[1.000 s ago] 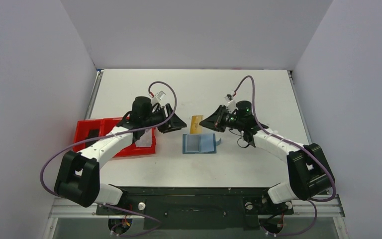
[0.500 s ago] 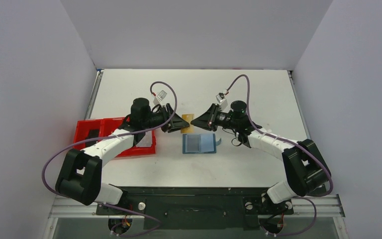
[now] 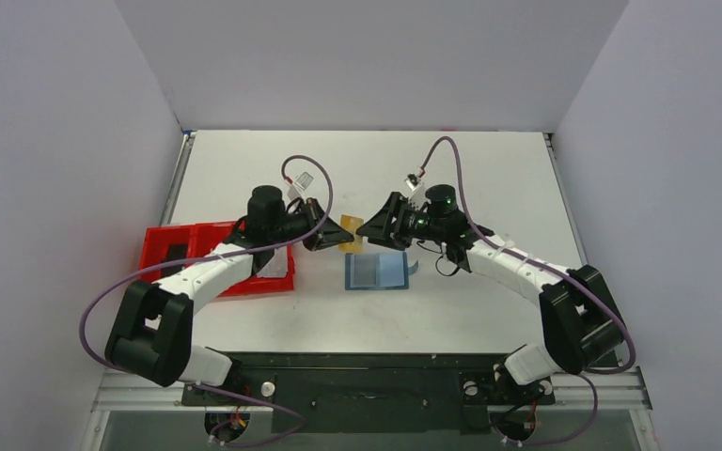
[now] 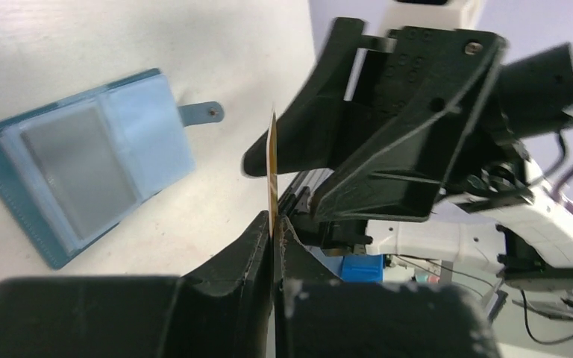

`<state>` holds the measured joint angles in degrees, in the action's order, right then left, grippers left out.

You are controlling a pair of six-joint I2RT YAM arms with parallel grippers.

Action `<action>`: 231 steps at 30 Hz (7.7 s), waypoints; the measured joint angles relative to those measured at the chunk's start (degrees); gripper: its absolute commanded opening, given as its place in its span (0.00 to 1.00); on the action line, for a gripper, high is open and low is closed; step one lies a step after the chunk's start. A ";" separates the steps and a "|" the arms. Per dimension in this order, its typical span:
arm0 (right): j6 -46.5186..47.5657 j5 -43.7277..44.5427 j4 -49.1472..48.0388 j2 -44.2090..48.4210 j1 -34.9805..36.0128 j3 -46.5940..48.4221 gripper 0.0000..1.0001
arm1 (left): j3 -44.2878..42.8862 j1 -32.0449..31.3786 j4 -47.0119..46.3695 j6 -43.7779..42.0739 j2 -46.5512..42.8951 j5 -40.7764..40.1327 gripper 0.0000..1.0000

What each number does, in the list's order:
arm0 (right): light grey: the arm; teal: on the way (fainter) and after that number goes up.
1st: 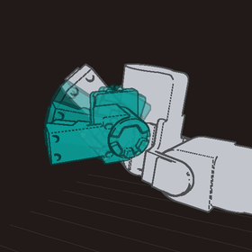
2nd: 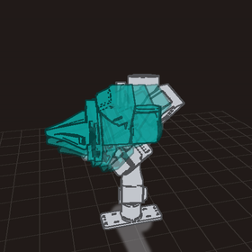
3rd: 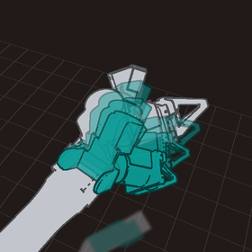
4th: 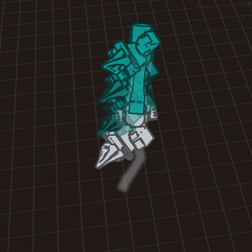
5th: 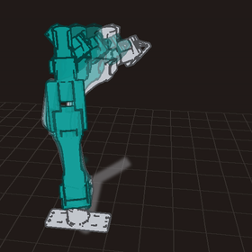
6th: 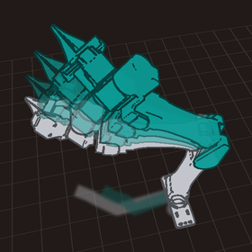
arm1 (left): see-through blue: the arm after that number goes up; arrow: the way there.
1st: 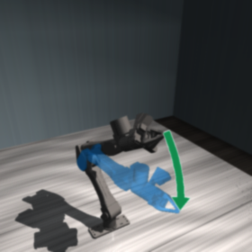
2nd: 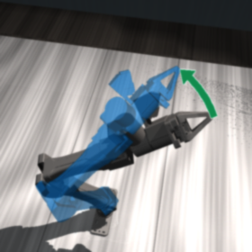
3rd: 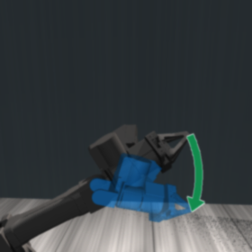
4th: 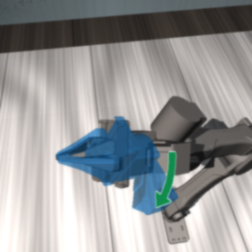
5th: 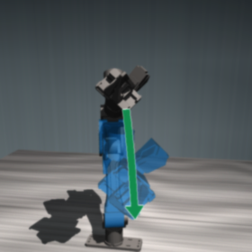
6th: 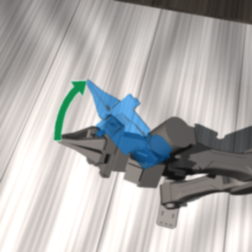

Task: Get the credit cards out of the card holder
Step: Place the credit card in the storage box, then remove the credit card from the card holder.

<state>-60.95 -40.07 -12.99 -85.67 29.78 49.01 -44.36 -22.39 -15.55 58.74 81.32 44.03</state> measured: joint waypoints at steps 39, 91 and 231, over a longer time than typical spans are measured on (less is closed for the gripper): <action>16.63 14.27 26.18 3.63 0.74 3.52 0.51 | -11.04 12.81 58.31 -36.39 -7.74 -79.38 0.00; 19.58 28.87 32.39 -3.23 10.40 8.35 0.49 | -9.57 9.66 49.42 -28.57 -11.54 -38.34 0.45; 17.03 32.26 28.41 2.75 10.58 1.46 0.33 | -4.79 -12.04 20.96 -11.54 2.54 -33.86 0.49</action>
<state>-43.92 -7.81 15.42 -82.91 40.36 50.48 -49.15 -34.44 5.41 47.20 83.85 10.17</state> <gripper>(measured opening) 0.336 0.491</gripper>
